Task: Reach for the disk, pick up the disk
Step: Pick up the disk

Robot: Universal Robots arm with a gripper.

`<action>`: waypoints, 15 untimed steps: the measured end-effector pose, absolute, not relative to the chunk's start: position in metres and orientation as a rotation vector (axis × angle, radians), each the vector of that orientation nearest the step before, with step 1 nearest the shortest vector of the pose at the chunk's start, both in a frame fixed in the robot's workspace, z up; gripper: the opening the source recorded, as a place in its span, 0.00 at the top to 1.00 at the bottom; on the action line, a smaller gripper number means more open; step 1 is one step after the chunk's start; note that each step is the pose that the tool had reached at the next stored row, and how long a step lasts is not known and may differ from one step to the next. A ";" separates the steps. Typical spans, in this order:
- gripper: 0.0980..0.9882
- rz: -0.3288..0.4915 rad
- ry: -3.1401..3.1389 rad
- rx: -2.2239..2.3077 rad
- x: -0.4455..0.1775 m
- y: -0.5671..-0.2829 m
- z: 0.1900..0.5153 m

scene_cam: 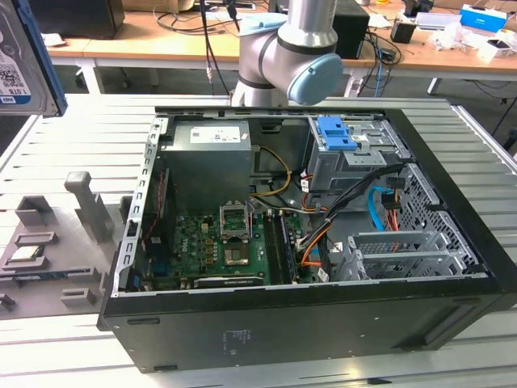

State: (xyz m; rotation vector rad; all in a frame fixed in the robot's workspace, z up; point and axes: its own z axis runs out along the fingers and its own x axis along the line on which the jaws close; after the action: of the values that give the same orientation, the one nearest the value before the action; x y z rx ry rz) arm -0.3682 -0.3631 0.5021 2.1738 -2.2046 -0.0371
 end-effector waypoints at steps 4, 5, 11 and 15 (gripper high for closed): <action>0.70 -0.038 -2.204 2.173 -0.345 -0.363 0.502; 0.70 -0.038 -2.204 2.173 -0.339 -0.363 0.502; 0.70 -0.040 -2.204 2.173 -0.312 -0.363 0.502; 0.70 -0.041 -2.203 2.172 -0.284 -0.362 0.502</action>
State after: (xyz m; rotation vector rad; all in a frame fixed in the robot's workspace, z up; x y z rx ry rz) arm -0.2838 -0.3622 0.5021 2.1720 -2.2025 -0.0414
